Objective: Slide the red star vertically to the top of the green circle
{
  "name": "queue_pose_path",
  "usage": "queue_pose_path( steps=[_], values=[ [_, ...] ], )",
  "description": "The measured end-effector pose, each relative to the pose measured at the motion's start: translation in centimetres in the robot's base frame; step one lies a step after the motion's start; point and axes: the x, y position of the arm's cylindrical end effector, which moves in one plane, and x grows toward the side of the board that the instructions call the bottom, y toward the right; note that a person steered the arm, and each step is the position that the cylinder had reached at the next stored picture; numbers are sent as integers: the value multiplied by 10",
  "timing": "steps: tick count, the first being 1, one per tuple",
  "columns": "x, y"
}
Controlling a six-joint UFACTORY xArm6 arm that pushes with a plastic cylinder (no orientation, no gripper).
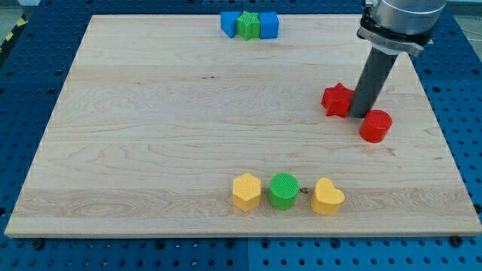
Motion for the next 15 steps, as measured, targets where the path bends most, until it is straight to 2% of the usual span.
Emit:
queue_pose_path(
  steps=[5,8,13,15],
  values=[
    [-13,-49],
    [-25,-101],
    [-16,-80],
    [-31,-85]
  ],
)
